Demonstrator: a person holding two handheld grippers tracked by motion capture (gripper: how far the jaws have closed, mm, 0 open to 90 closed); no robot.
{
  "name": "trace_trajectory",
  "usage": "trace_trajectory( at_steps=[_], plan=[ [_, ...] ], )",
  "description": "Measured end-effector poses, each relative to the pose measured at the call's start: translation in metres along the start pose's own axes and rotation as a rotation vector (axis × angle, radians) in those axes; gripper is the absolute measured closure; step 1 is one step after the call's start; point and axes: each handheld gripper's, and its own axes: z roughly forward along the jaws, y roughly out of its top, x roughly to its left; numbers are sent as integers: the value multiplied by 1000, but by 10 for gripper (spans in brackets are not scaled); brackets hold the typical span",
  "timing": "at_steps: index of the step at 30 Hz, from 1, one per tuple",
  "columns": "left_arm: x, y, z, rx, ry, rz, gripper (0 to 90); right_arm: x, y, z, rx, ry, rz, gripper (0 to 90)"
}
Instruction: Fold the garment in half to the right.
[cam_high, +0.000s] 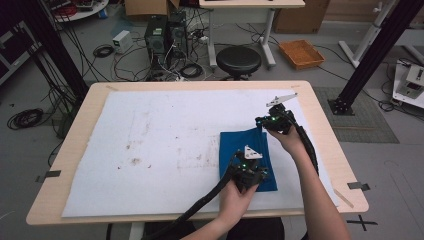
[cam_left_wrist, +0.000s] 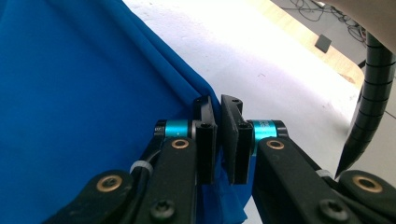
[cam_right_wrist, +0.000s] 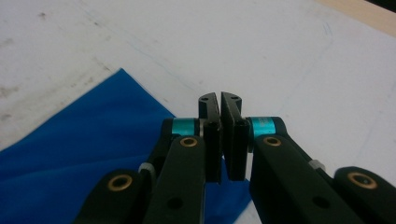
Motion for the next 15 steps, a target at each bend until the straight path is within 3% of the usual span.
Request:
trace_trajectory(
  at_steps=[4,7,9,13,15],
  plan=[
    [-3,3,9,-2,-25,-11,822,-5,-7,3,22,-39,2,878],
    [-5,3,13,-14,-63,-17,662,-4,-10,7,59,-78,-5,860],
    [-6,2,12,-36,-94,-10,611,-2,-10,9,66,-98,-9,802],
    [-6,1,0,-62,-99,15,541,1,-9,6,65,-181,3,719],
    [-4,2,-10,-76,-87,32,536,3,-9,2,60,-208,39,716]
  ],
)
